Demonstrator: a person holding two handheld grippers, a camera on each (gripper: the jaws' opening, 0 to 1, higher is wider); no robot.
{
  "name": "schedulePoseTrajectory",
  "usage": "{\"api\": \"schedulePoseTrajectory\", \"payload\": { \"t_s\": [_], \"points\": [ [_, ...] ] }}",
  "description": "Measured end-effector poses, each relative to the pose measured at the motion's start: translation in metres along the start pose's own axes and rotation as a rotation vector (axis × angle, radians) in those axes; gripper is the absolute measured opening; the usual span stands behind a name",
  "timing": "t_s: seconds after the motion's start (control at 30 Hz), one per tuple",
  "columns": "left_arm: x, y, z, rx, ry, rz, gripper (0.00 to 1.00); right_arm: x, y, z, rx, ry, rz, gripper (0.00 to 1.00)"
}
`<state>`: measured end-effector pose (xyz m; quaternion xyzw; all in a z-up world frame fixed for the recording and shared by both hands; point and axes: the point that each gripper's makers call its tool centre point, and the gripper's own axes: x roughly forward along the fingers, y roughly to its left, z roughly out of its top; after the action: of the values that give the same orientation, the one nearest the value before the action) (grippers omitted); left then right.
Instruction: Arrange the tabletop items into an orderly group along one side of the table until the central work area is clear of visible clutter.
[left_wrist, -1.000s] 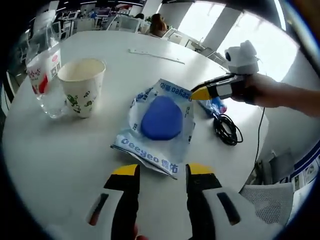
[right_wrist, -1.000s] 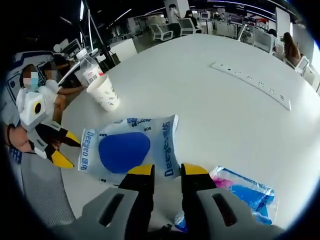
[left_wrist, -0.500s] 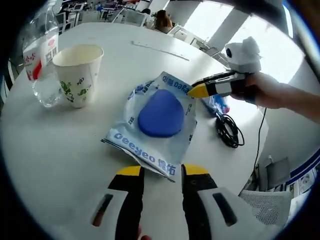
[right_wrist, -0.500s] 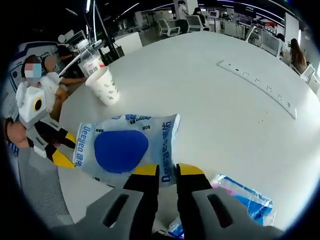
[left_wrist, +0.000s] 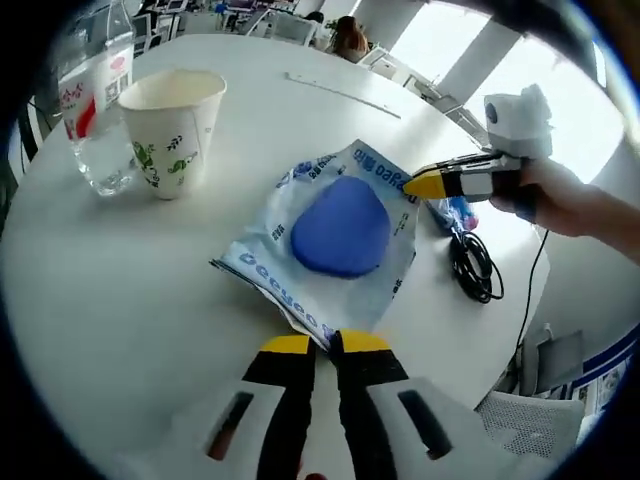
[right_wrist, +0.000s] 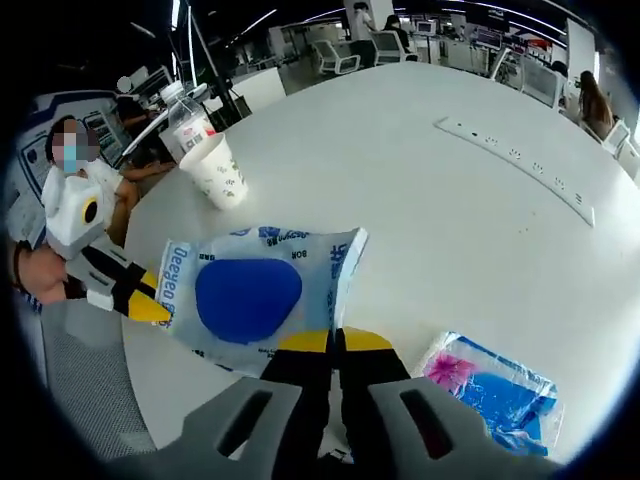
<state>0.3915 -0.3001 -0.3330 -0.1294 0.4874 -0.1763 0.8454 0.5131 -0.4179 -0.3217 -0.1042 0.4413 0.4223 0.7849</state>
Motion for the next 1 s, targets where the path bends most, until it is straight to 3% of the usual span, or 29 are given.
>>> {"api": "schedulePoseTrajectory", "payload": {
  "t_s": [0.57,1.0],
  "points": [
    [-0.004,0.009,0.023,0.024,-0.038,0.022,0.0,-0.025,0.008,-0.007,0.053,-0.045,-0.017,0.0],
    [-0.002,0.017,0.05,0.002,-0.099,-0.012,0.0,-0.04,0.009,-0.013,0.129,-0.079,-0.038,0.0]
  ]
}}
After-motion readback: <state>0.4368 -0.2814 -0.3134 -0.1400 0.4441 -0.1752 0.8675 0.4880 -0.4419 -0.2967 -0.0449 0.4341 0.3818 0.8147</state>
